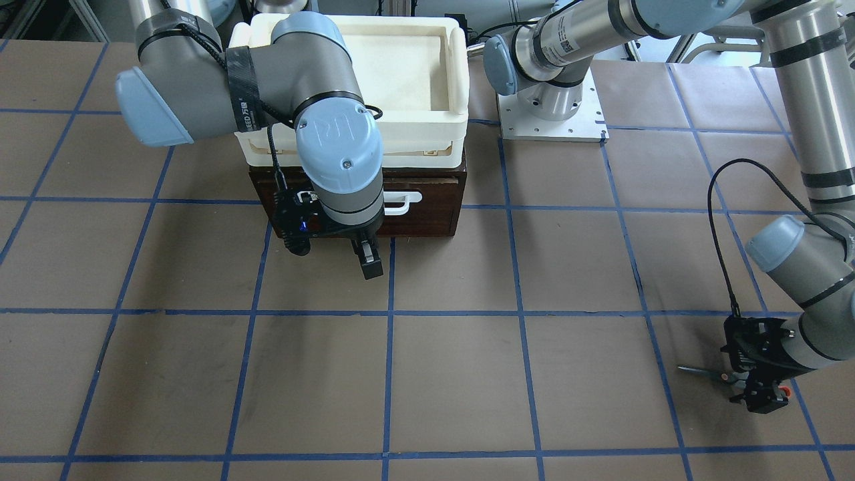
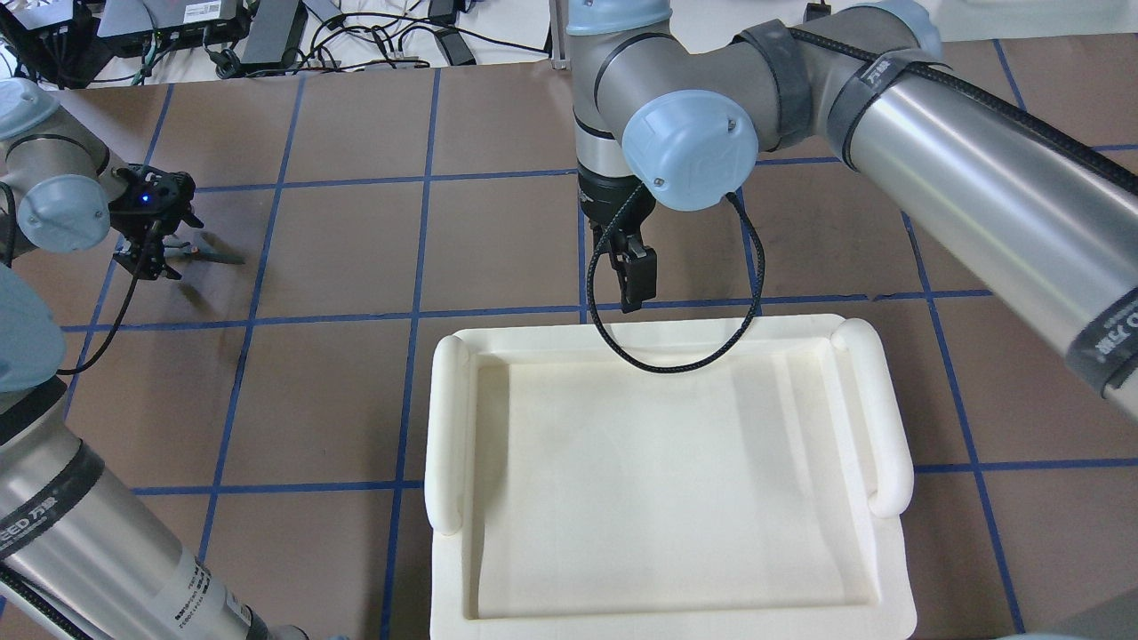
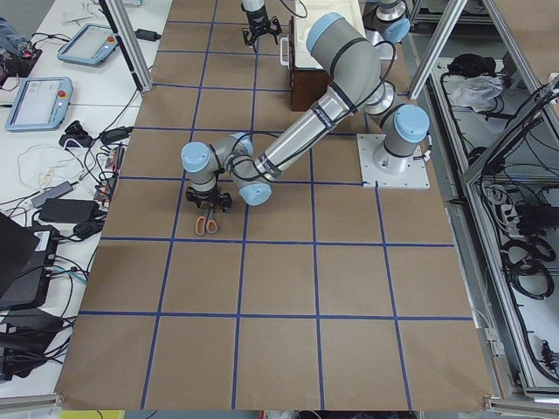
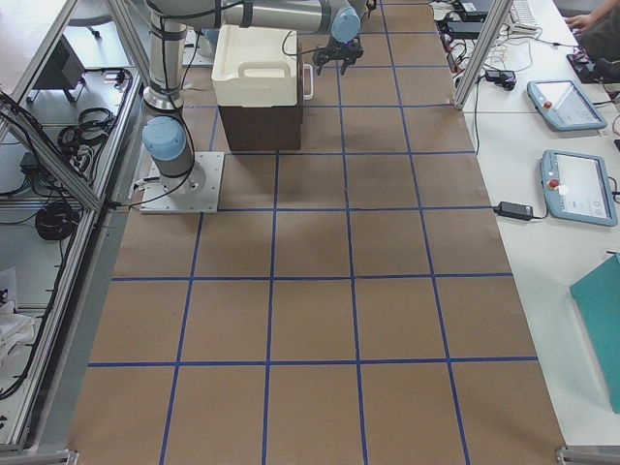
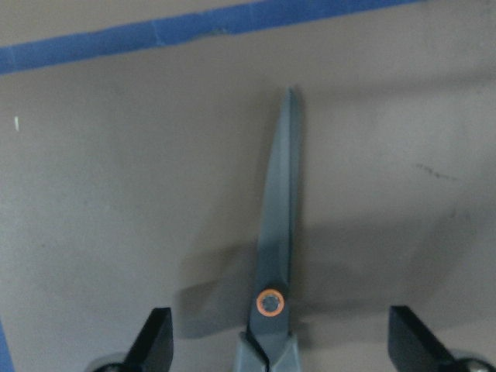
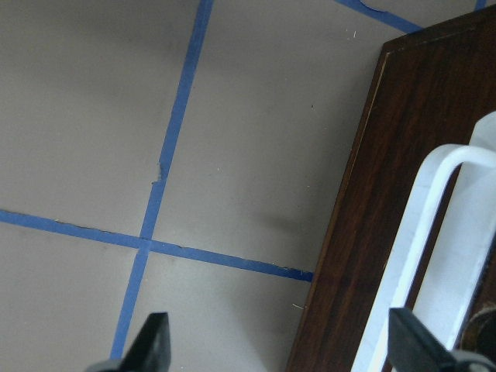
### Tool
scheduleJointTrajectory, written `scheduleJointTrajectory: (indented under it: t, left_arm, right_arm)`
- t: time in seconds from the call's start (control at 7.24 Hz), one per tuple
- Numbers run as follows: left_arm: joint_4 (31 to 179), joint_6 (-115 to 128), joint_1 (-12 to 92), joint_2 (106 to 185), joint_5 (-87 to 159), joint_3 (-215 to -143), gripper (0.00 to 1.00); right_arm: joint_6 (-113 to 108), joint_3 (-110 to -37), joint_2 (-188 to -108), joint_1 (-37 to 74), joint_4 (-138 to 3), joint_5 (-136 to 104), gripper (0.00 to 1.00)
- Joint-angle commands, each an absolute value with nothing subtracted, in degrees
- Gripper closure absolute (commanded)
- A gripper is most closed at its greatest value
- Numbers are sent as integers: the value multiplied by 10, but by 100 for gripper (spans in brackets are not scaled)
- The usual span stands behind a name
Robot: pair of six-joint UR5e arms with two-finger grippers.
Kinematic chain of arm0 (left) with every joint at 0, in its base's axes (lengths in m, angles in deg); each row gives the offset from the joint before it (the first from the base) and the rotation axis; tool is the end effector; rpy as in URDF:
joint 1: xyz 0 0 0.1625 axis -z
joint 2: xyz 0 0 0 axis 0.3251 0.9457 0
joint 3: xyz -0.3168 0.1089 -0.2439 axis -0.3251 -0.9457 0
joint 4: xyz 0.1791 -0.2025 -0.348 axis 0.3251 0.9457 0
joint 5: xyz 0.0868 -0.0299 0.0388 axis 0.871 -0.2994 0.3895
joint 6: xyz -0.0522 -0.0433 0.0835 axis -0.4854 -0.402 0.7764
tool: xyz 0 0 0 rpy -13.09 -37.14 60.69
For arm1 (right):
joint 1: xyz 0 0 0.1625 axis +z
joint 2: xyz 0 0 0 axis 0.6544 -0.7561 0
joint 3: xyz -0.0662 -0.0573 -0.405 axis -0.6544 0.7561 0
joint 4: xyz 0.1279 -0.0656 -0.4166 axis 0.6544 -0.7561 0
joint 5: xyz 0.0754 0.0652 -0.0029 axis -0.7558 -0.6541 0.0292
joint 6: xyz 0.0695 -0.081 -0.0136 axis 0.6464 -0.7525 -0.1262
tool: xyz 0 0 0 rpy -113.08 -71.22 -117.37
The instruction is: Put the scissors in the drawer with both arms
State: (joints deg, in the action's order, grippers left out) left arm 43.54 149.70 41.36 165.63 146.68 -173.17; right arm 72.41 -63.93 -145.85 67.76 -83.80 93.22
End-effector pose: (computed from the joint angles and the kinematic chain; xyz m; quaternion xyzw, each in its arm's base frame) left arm 0.2343 -0.6835 0.1359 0.7576 0.6527 -0.0076 0.0037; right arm 0.3360 -0.5554 0.3085 -0.5928 -0.7971 -0.0915 0.0699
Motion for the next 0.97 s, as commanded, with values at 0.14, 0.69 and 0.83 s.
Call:
scheduleJointTrajectory:
  t: [0.14, 0.69, 0.83]
  left_arm:
    - [430, 1501, 413, 1654, 1468, -1737, 15]
    - [427, 1503, 412, 1653, 1468, -1738, 41]
    - [426, 1503, 412, 1651, 1468, -1738, 45]
  right_arm:
    - [724, -639, -1452, 677, -813, 931, 0]
    - [725, -640, -1445, 677, -807, 930, 0]
    - [732, -640, -1441, 677, -806, 930, 0]
